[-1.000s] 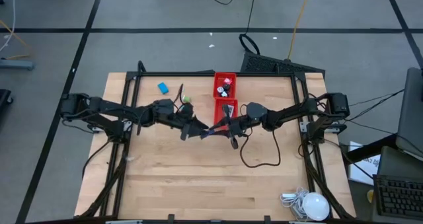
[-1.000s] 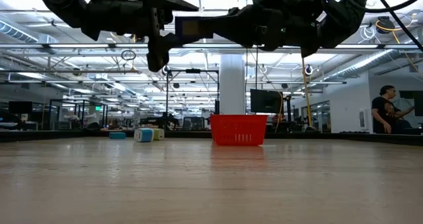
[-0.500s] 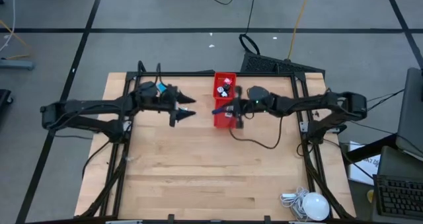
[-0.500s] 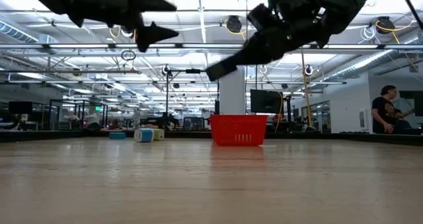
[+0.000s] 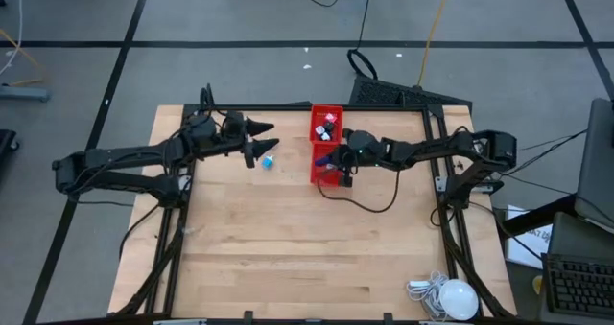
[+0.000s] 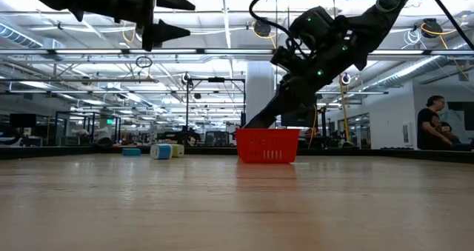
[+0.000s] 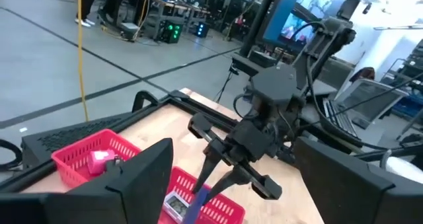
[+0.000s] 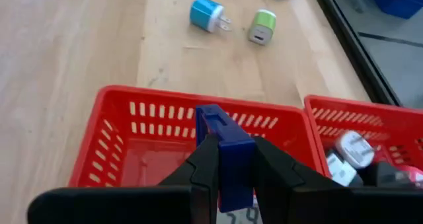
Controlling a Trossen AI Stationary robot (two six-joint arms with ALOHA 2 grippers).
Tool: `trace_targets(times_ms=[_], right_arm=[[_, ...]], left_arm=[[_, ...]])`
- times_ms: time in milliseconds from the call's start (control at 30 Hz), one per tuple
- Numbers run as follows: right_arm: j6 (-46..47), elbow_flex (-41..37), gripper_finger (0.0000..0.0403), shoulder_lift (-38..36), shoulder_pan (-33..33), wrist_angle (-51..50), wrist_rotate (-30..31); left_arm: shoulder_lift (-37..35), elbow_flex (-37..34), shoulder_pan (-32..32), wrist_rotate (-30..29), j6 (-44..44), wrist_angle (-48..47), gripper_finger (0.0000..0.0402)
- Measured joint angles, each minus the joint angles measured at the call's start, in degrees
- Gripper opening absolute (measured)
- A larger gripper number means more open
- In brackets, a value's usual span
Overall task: Pick & Place Office items
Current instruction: Put the blue digital clock into the bottom red basket, then put the light blue digital clock into the bottom red basket
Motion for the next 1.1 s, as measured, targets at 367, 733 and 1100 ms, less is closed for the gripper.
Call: trace_targets(times_ms=[367, 733, 1100], right_arm=[[0.02, 0.02, 0.0113, -0.06, 3.09, -0.82, -0.16], [0.36, 0.02, 0.0149, -0.24, 3.11, 1.9, 0.17], [6.42, 0.0, 0.0146, -11.92, 3.11, -0.78, 0.0]], left_arm=[[0.07, 0.0, 0.0, -0.01, -0.9, 2.27, 0.0308], [0.08, 0.0, -0.02, -0.01, 0.2, 1.31, 0.0322], [0.07, 0.0, 0.1, -7.15, 1.18, -6.12, 0.0294]])
